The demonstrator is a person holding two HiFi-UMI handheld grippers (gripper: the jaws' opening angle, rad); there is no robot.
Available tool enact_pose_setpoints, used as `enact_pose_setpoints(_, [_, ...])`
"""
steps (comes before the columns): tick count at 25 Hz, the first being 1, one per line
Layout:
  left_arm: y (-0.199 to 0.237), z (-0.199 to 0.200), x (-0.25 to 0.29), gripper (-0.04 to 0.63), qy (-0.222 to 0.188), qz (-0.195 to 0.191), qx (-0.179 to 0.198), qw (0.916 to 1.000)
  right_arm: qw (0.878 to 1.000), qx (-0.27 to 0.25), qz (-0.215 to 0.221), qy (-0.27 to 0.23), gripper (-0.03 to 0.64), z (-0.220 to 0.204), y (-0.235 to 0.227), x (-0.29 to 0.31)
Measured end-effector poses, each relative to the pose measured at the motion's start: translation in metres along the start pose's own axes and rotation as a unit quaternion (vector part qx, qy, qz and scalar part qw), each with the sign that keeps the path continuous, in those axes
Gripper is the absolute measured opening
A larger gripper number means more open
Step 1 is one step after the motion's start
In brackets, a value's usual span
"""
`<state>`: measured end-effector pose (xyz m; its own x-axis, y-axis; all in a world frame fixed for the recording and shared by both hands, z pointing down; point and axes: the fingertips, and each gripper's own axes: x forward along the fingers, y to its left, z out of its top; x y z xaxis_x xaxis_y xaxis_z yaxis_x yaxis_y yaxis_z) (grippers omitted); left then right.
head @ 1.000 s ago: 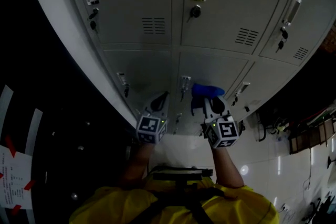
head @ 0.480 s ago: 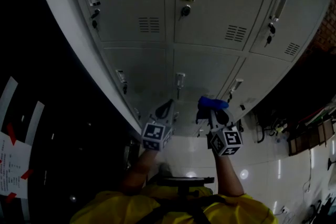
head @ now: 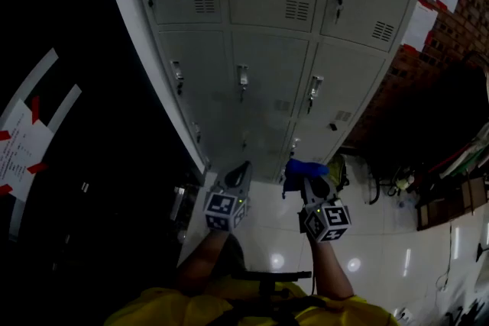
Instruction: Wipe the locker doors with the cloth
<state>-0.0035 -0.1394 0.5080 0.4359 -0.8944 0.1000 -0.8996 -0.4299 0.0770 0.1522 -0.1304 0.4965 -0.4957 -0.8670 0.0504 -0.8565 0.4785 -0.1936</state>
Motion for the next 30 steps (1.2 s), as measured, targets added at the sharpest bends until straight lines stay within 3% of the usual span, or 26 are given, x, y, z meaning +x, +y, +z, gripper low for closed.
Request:
enact_pose_setpoints(5, [-0.053,-0.003,-0.054,-0.005,0.005,0.001,-0.007,1.0000,1.000,0.013,-0.006,-0.005,0.072,-0.001,0.007,-0.076])
enact_pose_setpoints(10, [-0.070,0.013,-0.095,-0.005,-0.009,-0.013,0.014,0.9998,0.999,0.001,-0.013,-0.031,0.072,0.012,0.034,-0.120])
enact_pose_setpoints(15, [-0.068,0.024,-0.135,-0.005,-0.015,-0.018,0.017,0.9996,0.999,0.001,-0.019,-0.041,0.071,0.023,0.070,-0.144])
enact_pose_setpoints(21, [-0.056,0.012,-0.172,-0.005,-0.006,-0.026,0.012,0.9996,0.999,0.010,-0.021,-0.027,0.071,0.004,0.108,-0.157])
enact_pose_setpoints(26, [-0.057,-0.004,-0.187,-0.005,0.006,-0.039,0.002,0.9992,0.998,0.041,-0.038,-0.008,0.071,-0.021,0.113,-0.175])
enact_pose_setpoints(30, [-0.057,-0.006,-0.196,-0.005,0.007,-0.044,-0.010,0.9990,0.999,0.033,-0.041,-0.008,0.071,-0.021,0.123,-0.179])
